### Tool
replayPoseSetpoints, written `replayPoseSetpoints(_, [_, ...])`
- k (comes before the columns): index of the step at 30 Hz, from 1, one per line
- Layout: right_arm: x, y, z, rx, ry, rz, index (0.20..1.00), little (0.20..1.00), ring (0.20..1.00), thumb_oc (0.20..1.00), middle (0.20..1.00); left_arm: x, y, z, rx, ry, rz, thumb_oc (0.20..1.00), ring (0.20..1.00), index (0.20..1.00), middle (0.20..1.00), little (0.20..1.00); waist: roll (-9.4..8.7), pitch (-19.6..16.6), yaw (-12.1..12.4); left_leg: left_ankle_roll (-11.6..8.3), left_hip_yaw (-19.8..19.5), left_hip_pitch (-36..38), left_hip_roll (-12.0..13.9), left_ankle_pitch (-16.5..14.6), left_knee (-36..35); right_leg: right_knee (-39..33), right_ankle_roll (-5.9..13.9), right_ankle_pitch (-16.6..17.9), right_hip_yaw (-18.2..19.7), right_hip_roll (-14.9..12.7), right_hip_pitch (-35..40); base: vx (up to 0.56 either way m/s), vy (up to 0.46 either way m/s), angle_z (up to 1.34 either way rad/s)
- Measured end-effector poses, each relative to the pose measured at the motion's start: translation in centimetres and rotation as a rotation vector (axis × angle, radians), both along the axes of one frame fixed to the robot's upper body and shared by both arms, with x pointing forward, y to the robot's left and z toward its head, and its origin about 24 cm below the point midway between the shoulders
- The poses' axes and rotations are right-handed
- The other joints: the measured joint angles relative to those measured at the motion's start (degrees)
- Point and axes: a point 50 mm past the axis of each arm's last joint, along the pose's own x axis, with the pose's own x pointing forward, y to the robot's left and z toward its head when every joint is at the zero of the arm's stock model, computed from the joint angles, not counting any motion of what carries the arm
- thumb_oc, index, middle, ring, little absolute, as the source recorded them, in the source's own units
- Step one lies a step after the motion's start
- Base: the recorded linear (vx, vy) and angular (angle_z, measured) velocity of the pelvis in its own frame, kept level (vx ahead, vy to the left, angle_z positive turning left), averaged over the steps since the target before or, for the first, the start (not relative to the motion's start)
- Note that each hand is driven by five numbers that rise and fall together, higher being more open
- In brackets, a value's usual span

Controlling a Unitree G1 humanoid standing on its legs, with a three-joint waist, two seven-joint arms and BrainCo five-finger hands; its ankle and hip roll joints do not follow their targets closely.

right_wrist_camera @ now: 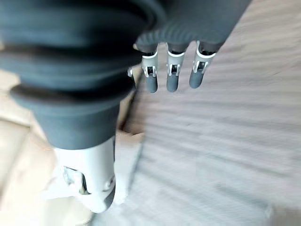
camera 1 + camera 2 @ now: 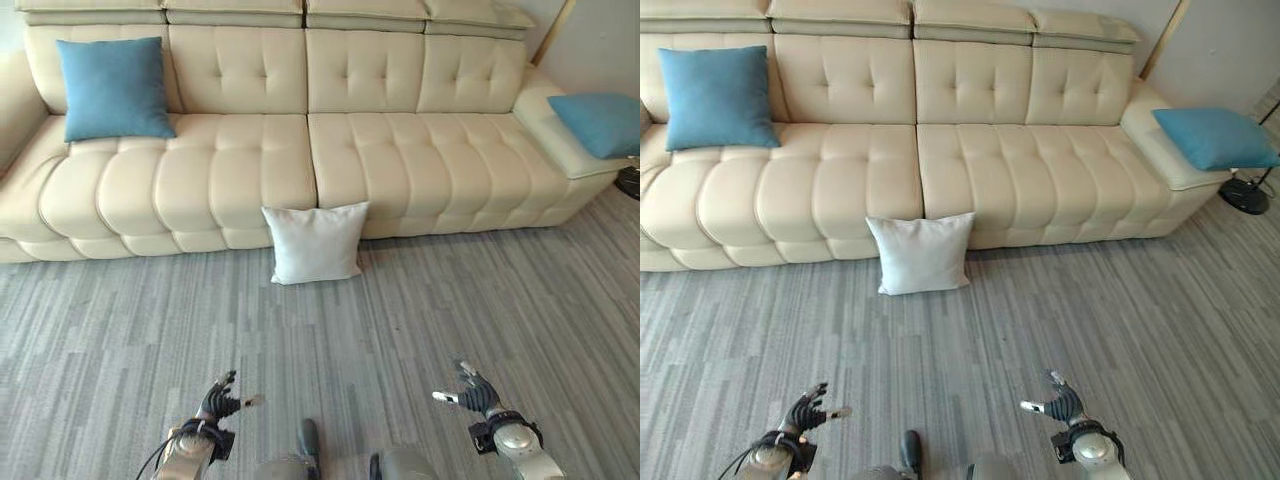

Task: Pick up all the scattered cushions and arrange them neatly on the sofa.

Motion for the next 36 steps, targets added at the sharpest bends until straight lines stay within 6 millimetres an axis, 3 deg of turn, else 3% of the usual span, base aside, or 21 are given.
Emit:
replayPoseSetpoints(1, [0.6,0.1,0.4,-0.001,-0.019,0.008,1.0,1.0,1.0,1.0,1.0,0.3,-0.2,0.1,-0.004,-0.01,-0.002,1.0,1.0,1.0,1.0,1.0,1.73,0.9,-0.1,-0.72,-0.2,1.8,0.0,-1.0,-0.3,-7.2,-0.69,0.4,-1.7,0.9,-2.8,0.39,-0.024,0.2])
replayPoseSetpoints(3, [0.7,0.1,0.5,-0.003,-0.026,0.01,1.0,1.0,1.0,1.0,1.0,0.0,-0.2,-0.1,-0.004,-0.002,0.0,1.0,1.0,1.0,1.0,1.0,3.22,1.4,-0.7,-0.61,-0.2,3.2,-0.2,-1.8,-0.7,-17.3,-3.25,3.1,-4.0,2.0,-5.7,0.49,-0.084,0.37])
replayPoseSetpoints(4, [0.3,-0.1,0.4,-0.008,-0.015,0.011,1.0,1.0,1.0,1.0,1.0,0.0,-0.2,-0.1,-0.006,-0.004,0.006,1.0,1.0,1.0,1.0,1.0,3.22,1.4,-1.5,-2.3,-1.5,4.1,-0.3,-4.3,-0.3,-21.7,-3.6,4.6,-5.8,2.2,-6.9,0.41,-0.108,0.4])
replayPoseSetpoints(5, [0.3,-0.3,0.3,-0.019,-0.011,0.011,1.0,1.0,1.0,1.0,1.0,-1.3,0.5,-0.9,0.011,0.054,0.038,1.0,1.0,1.0,1.0,1.0,2.98,1.5,-1.5,-2.68,-2.3,5.7,-0.6,-6.0,0.0,-35.9,-3.17,8.7,-6.3,3.8,-6.5,0.54,-0.179,0.38])
replayPoseSetpoints(7, [-0.1,-0.8,0.1,-0.043,0.01,0.009,1.0,1.0,1.0,1.0,1.0,-2.2,0.7,-1.5,0.023,0.101,0.052,1.0,1.0,1.0,1.0,1.0,2.91,2.1,-2.4,-4.39,-3.6,9.2,-0.5,-7.5,0.2,-44.8,-3.13,13.6,-5.7,5.0,-6.5,0.49,-0.198,0.45])
replayPoseSetpoints(10, [-1.1,-2.0,-0.5,-0.084,0.063,-0.004,1.0,1.0,1.0,1.0,1.0,-2.8,0.3,-1.9,0.015,0.122,0.048,1.0,1.0,1.0,1.0,1.0,2.48,2.6,-2.7,-6.64,-5.4,15.7,-0.7,-8.8,1.2,-44.6,-4.83,13.8,-6.7,5.5,-1.7,0.36,-0.222,0.58])
replayPoseSetpoints(11, [-1.6,-2.6,-0.6,-0.099,0.079,-0.014,1.0,1.0,1.0,1.0,1.0,-3.0,-0.2,-2.1,0.002,0.127,0.05,1.0,1.0,1.0,1.0,1.0,2.62,2.5,-2.9,-7.42,-7.1,17.7,-0.4,-9.3,2.9,-43.6,-7.16,16.8,-5.8,5.7,0.4,0.26,-0.25,0.73])
replayPoseSetpoints(12, [-1.7,-3.1,-0.5,-0.107,0.078,-0.027,1.0,1.0,1.0,1.0,1.0,-2.9,-0.7,-2.1,-0.015,0.12,0.044,1.0,1.0,1.0,1.0,1.0,2.99,2.4,-3.2,-7.78,-8.2,17.1,0.4,-9.3,7.0,-42.6,-7.47,18.0,-5.9,5.9,1.6,0.23,-0.257,0.66])
replayPoseSetpoints(13, [-1.4,-3.4,-0.2,-0.111,0.067,-0.037,1.0,1.0,1.0,1.0,1.0,-2.7,-1.1,-2.1,-0.026,0.108,0.041,1.0,1.0,1.0,1.0,1.0,3.31,2.2,-2.9,-8.94,-7.7,15.0,1.4,-8.6,12.9,-43.9,-9.75,19.6,-6.4,6.0,3.7,0.25,-0.278,0.51])
replayPoseSetpoints(14, [-1.3,-3.8,0.1,-0.121,0.058,-0.037,1.0,1.0,1.0,1.0,1.0,-2.6,-1.5,-2.1,-0.036,0.102,0.038,1.0,1.0,1.0,1.0,1.0,3.65,2.3,-3.0,-11.02,-7.3,12.6,2.2,-7.4,19.4,-45.9,-12.45,21.3,-6.7,6.8,6.2,0.22,-0.225,0.27])
replayPoseSetpoints(15, [-0.7,-3.9,0.6,-0.127,0.036,-0.03,1.0,1.0,1.0,1.0,1.0,-2.4,-1.7,-2.0,-0.043,0.091,0.033,1.0,1.0,1.0,1.0,1.0,3.83,2.2,-2.5,-13.6,-7.1,9.5,3.3,-6.3,25.7,-47.4,-13.22,21.1,-6.6,7.6,7.9,0.22,-0.219,0.05])
replayPoseSetpoints(16, [-0.1,-3.7,1.2,-0.124,0.002,-0.021,1.0,1.0,1.0,1.0,1.0,-2.5,-1.6,-1.9,-0.044,0.091,0.024,1.0,1.0,1.0,1.0,1.0,3.52,2.3,-2.0,-14.23,-6.0,6.6,5.0,-8.0,30.4,-48.9,-14.04,20.6,-6.3,8.6,9.9,0.23,-0.226,-0.13])
replayPoseSetpoints(18, [0.6,-3.4,1.7,-0.117,-0.035,-0.009,1.0,1.0,1.0,1.0,1.0,-2.1,-1.6,-1.6,-0.042,0.075,0.011,1.0,1.0,1.0,1.0,1.0,2.43,2.7,-2.0,-14.03,-5.9,1.7,6.2,-8.4,33.7,-51.0,-15.85,18.7,-5.0,9.9,14.1,0.24,-0.197,-0.14])
replayPoseSetpoints(20, [0.9,-2.6,1.5,-0.094,-0.038,-0.006,1.0,1.0,1.0,1.0,1.0,-1.4,-1.3,-1.3,-0.029,0.06,-0.004,1.0,1.0,1.0,1.0,1.0,-0.52,3.6,-1.6,-12.76,-4.0,-5.7,6.9,-9.1,33.7,-53.9,-16.23,17.8,-4.1,10.2,18.9,0.2,-0.076,-0.43])
replayPoseSetpoints(22, [1.2,-2.5,1.6,-0.093,-0.046,-0.004,1.0,1.0,1.0,1.0,1.0,-1.0,-1.2,-1.0,-0.027,0.046,-0.01,1.0,1.0,1.0,1.0,1.0,-1.02,3.8,-2.1,-12.39,-4.3,-9.8,6.4,-8.3,22.0,-54.2,-14.68,16.8,-3.4,10.7,20.6,0.13,-0.008,-0.55])
replayPoseSetpoints(26, [0.0,-3.3,0.4,-0.112,0.024,-0.033,1.0,1.0,1.0,1.0,1.0,-1.1,-1.1,-1.0,-0.023,0.048,-0.01,1.0,1.0,1.0,1.0,1.0,-0.98,3.6,-2.1,-10.85,-3.9,-11.1,5.7,-1.5,7.5,-54.9,-11.78,15.0,-3.4,11.2,25.5,0.11,0.039,-0.43])
replayPoseSetpoints(29, [-0.8,-3.5,-0.1,-0.115,0.056,-0.046,1.0,1.0,1.0,1.0,1.0,-1.8,-0.9,-1.4,-0.02,0.074,-0.001,1.0,1.0,1.0,1.0,1.0,-0.43,3.4,-2.3,-6.47,0.9,-9.9,5.3,3.1,5.8,-54.9,-9.55,13.5,-3.1,11.8,27.9,0.11,0.085,-0.53])
replayPoseSetpoints(32, [-1.8,-3.7,-0.6,-0.118,0.083,-0.052,1.0,1.0,1.0,1.0,1.0,-2.8,-0.8,-1.9,-0.007,0.112,-0.006,1.0,1.0,1.0,1.0,1.0,1.98,2.0,-2.7,-2.49,-0.1,-5.1,4.1,6.9,2.0,-54.8,-8.14,12.6,-1.6,14.1,29.2,0.12,0.124,-0.36])
replayPoseSetpoints(33, [-2.0,-3.6,-0.8,-0.113,0.09,-0.054,1.0,1.0,1.0,1.0,1.0,-3.2,-0.6,-2.1,0.0,0.127,-0.006,1.0,1.0,1.0,1.0,1.0,3.03,1.4,-3.3,-0.85,0.2,-3.2,4.9,5.7,-0.7,-54.2,-6.83,11.6,-1.5,15.1,29.4,0.08,0.086,0.02])
replayPoseSetpoints(35, [-2.2,-3.1,-1.3,-0.1,0.114,-0.055,1.0,1.0,1.0,1.0,1.0,-2.6,-0.4,-1.9,0.009,0.122,-0.006,1.0,1.0,1.0,1.0,1.0,3.36,1.6,-3.3,-0.72,-0.7,-1.3,5.9,6.1,-2.9,-47.5,-4.16,8.1,-1.3,15.6,26.5,0.03,0.069,0.14])
replayPoseSetpoints(36, [-2.1,-2.8,-1.3,-0.097,0.112,-0.047,1.0,1.0,1.0,1.0,1.0,-2.5,-0.5,-1.9,0.01,0.116,-0.011,1.0,1.0,1.0,1.0,1.0,3.24,1.3,-3.2,-0.51,-1.0,-1.4,6.0,5.9,-2.9,-44.8,-4.04,5.0,-1.8,14.8,24.0,0.02,0.09,0.02])
